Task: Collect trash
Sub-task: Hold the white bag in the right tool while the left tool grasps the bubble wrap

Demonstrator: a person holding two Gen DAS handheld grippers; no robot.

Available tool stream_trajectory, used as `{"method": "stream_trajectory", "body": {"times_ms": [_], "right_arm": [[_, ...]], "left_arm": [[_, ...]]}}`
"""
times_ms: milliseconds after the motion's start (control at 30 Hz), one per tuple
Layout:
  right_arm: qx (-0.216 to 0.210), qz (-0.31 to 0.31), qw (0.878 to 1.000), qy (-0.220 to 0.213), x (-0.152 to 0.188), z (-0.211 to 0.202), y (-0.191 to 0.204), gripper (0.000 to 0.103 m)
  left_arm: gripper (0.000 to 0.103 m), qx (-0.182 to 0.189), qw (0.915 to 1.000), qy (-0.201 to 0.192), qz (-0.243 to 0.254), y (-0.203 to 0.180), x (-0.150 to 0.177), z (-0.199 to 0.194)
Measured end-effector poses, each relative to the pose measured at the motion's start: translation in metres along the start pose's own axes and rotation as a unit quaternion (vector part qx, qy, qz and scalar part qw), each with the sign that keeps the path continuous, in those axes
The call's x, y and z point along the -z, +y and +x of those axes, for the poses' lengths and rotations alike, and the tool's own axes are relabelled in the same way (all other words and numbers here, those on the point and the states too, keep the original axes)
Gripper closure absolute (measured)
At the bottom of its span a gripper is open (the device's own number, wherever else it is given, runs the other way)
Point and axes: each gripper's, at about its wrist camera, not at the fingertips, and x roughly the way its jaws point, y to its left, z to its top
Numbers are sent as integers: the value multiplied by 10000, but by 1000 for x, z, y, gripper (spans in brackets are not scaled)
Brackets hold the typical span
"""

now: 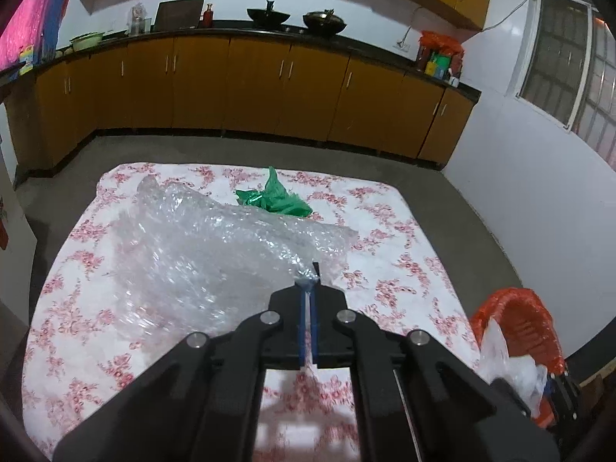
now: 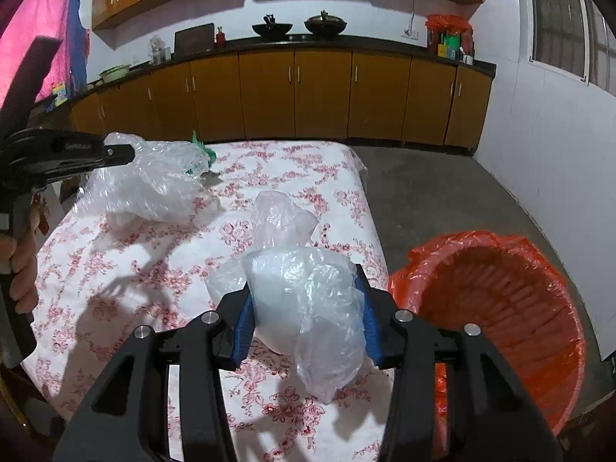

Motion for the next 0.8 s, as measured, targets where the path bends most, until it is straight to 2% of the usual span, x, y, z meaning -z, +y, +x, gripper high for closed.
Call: {"method": "stream_trajectory", "body": {"times_ms": [467, 800], "right_arm": [[145, 141, 9990, -407, -8, -54, -14, 56], [337, 316, 9970, -619, -4, -84, -38, 56]], "left_arm": [[100, 293, 9984, -397, 291, -16, 8, -77], [100, 561, 9958, -589, 414, -39, 6, -114]]}}
